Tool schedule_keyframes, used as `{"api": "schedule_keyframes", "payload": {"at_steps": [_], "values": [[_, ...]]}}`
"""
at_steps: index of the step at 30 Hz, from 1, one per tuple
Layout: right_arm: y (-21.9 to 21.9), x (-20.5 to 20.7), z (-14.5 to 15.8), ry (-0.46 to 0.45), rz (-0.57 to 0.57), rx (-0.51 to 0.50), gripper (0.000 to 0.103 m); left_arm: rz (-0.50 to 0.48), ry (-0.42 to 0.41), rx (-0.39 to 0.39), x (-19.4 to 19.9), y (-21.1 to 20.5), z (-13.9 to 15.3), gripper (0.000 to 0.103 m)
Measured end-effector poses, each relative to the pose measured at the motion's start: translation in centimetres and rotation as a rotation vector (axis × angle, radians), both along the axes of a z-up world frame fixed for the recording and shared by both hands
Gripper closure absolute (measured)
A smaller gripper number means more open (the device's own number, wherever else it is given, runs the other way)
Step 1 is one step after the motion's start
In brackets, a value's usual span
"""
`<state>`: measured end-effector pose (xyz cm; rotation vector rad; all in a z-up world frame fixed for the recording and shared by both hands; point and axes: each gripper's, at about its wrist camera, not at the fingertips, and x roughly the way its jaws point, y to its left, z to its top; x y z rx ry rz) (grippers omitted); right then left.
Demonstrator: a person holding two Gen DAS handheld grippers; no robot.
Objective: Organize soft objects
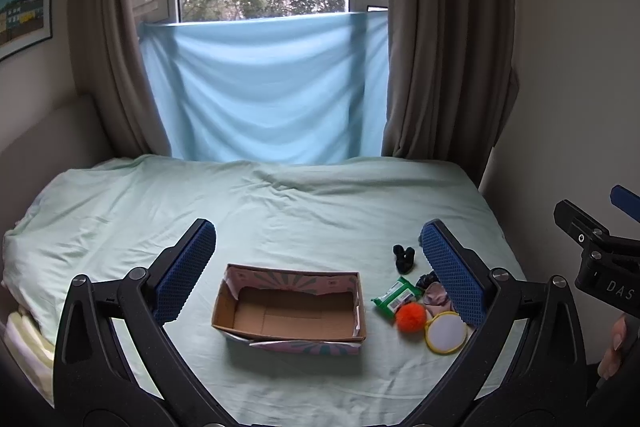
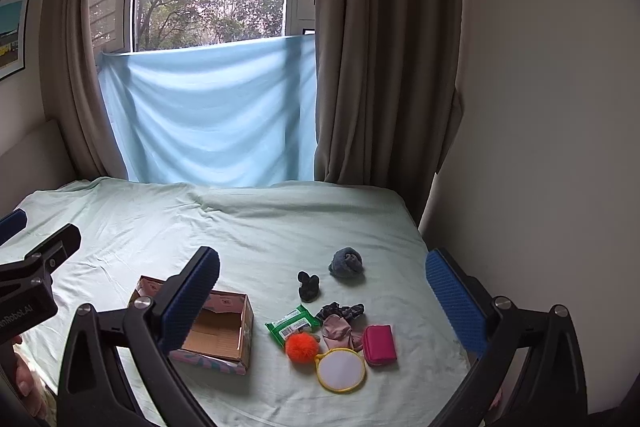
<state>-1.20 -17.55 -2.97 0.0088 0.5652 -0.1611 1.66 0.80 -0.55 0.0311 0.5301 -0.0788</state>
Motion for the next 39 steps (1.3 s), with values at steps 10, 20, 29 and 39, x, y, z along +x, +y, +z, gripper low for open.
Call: {"api": "schedule_keyframes", "payload": {"at_steps": [10, 20, 29, 39], "values": [[-0.11, -0.18, 0.02, 0.003, -0.001, 0.002, 0.0, -0.012, 0.002, -0.003, -0.07, 0.09, -0.05, 0.001], [-0.13, -0.48, 0.1, 0.005, -0.002, 0.004, 0.0, -0.004, -0.009, 0.009, -0.32, -0.09, -0.02, 0.001], [-0.12, -0.71, 0.27, 0.002, -0.008, 0.005, 0.0, 0.002, -0.017, 0.017, -0.46, -0.17, 0.03, 0.001], [-0.85, -0.49, 0.4, -0.004, -0.024, 0.009, 0.0, -0.012, -0.002, -0.008, -0.34, 0.15, 0.21, 0.001]]}}
